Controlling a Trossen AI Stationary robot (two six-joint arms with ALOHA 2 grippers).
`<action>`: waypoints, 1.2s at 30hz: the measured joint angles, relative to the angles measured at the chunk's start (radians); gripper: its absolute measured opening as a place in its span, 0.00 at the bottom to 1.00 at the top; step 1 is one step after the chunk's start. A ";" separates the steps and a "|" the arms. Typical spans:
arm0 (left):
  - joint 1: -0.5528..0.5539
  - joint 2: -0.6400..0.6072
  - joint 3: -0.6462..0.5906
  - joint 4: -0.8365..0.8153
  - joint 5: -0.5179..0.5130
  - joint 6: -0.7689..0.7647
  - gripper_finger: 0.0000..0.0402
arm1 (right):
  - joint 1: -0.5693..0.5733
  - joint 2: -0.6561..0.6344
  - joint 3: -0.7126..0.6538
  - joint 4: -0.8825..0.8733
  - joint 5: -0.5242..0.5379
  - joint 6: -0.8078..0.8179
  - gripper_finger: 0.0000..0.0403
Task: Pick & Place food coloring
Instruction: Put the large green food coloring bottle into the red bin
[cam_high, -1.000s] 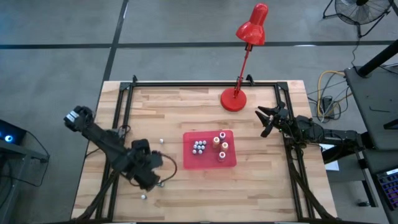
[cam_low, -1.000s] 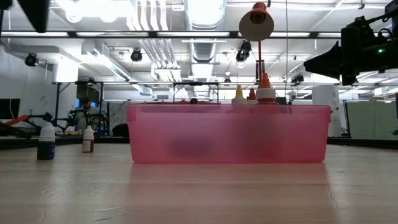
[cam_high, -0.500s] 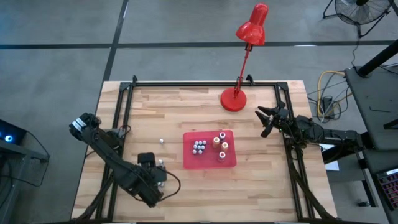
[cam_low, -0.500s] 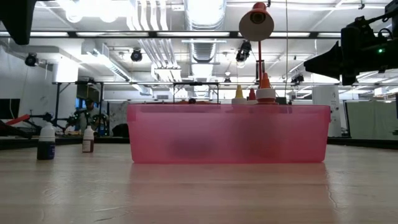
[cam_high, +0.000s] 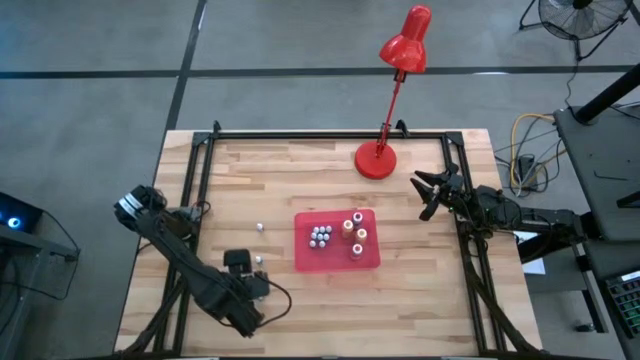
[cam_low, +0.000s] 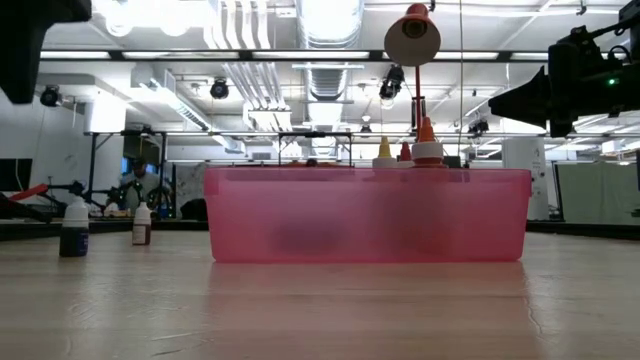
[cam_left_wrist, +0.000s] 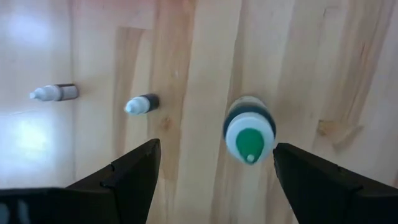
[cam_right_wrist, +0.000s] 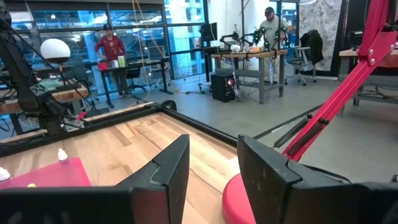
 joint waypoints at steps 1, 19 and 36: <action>0.000 0.002 -0.009 0.015 0.001 0.000 0.70 | 0.000 0.000 0.000 0.000 0.000 0.000 0.32; 0.000 0.006 -0.183 0.254 0.060 -0.011 0.70 | 0.000 0.000 0.000 0.000 0.000 0.000 0.32; 0.001 0.006 -0.195 0.293 0.058 -0.011 0.47 | 0.000 0.000 0.000 0.000 0.000 0.000 0.32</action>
